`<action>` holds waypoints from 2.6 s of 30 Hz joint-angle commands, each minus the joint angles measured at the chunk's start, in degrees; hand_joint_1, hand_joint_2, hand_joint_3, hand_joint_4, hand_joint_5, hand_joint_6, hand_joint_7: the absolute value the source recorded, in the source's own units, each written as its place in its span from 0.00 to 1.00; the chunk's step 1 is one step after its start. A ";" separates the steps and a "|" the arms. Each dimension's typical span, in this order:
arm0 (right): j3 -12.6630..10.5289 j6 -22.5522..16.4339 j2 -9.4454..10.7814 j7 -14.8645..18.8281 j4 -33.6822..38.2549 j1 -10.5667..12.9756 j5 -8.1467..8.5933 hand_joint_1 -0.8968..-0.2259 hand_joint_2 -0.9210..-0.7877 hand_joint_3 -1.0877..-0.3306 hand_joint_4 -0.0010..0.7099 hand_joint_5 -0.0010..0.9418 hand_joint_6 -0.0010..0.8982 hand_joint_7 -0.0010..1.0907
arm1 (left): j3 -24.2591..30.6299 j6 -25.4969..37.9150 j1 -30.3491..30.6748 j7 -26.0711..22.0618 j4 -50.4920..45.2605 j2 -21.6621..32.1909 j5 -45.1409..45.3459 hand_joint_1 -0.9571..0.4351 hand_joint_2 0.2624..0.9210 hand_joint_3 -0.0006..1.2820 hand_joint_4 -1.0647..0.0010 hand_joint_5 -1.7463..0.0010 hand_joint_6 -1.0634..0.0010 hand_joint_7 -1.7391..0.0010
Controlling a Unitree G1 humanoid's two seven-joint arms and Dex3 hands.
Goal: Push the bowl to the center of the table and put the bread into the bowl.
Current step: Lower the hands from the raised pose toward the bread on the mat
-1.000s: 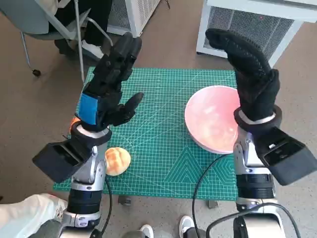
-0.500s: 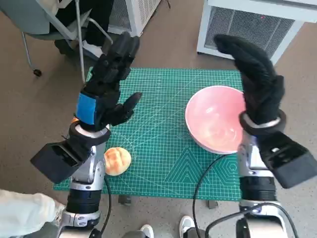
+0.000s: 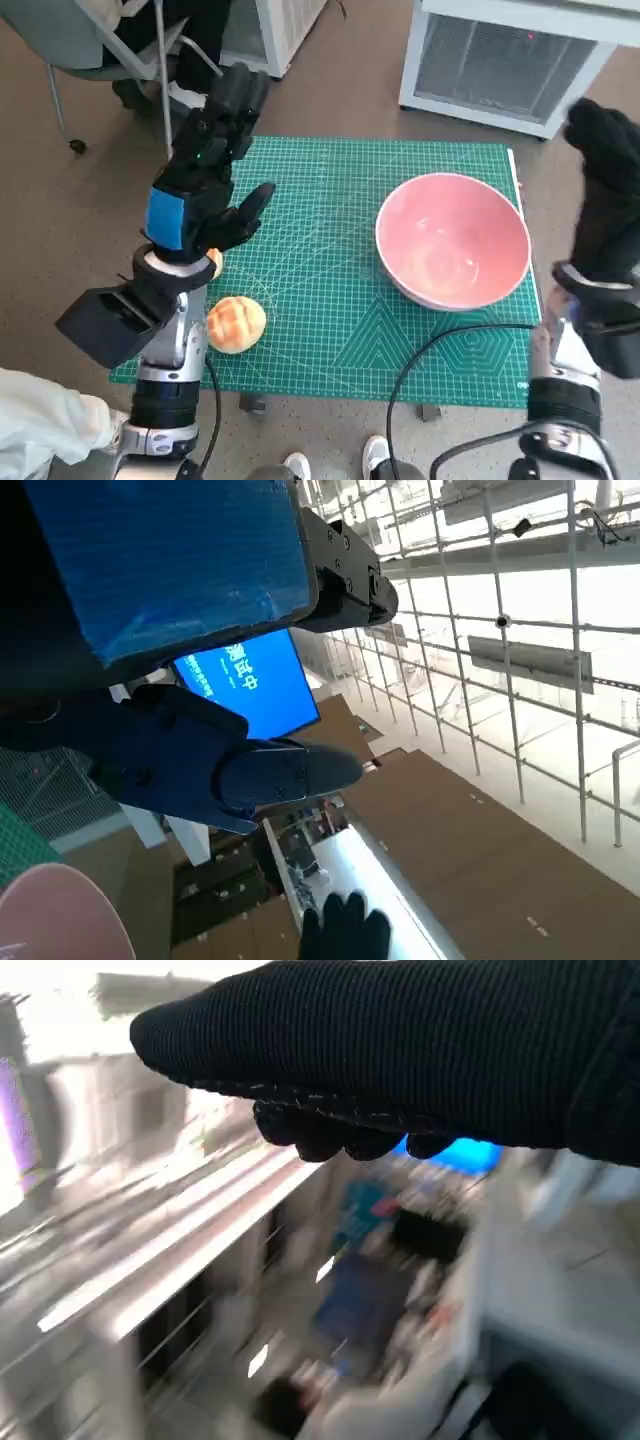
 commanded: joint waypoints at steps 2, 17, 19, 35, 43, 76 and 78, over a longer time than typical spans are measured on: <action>-1.41 -0.33 -1.23 -5.13 5.22 2.69 -3.20 0.58 0.00 0.24 0.31 0.04 0.00 0.49 | 0.24 -0.28 -0.70 0.07 0.00 0.00 -0.36 0.36 1.00 0.29 0.76 1.00 0.65 0.99; -0.64 0.31 0.34 -9.10 18.98 3.13 -3.51 0.66 0.00 0.14 0.25 0.02 0.00 0.41 | 0.69 0.33 -0.63 -0.22 -0.33 0.87 -0.65 0.36 1.00 0.29 0.76 1.00 0.65 0.99; -0.40 0.93 0.69 -9.43 20.48 2.77 -3.66 0.67 0.00 0.13 0.25 0.02 0.00 0.40 | 0.77 0.35 -0.63 -0.31 -0.31 1.00 -0.81 0.36 1.00 0.29 0.77 1.00 0.65 0.99; -1.55 11.39 3.91 -4.54 33.15 -3.81 -0.11 0.65 0.00 0.23 0.29 0.03 0.00 0.45 | 1.24 1.85 -0.20 -0.50 -1.61 1.85 -1.38 0.37 1.00 0.29 0.77 1.00 0.64 0.99; -1.88 16.11 6.10 -2.30 35.14 -7.19 1.16 0.57 0.00 0.32 0.31 0.02 0.03 0.42 | 1.55 3.18 0.42 0.24 -3.29 2.10 -0.86 0.37 1.00 0.29 0.76 1.00 0.62 0.98; 0.76 25.02 12.38 -5.44 37.35 -17.97 -1.73 0.60 0.00 0.28 0.31 0.01 0.13 0.31 | 3.20 3.46 4.36 1.94 -7.62 4.03 0.37 0.36 1.00 0.28 0.76 1.00 0.64 0.99; 0.88 25.70 12.47 -5.45 37.40 -18.37 -2.03 0.60 0.00 0.27 0.30 0.01 0.12 0.30 | 3.34 3.49 4.74 2.03 -7.95 4.26 0.44 0.36 1.00 0.28 0.76 1.00 0.64 0.99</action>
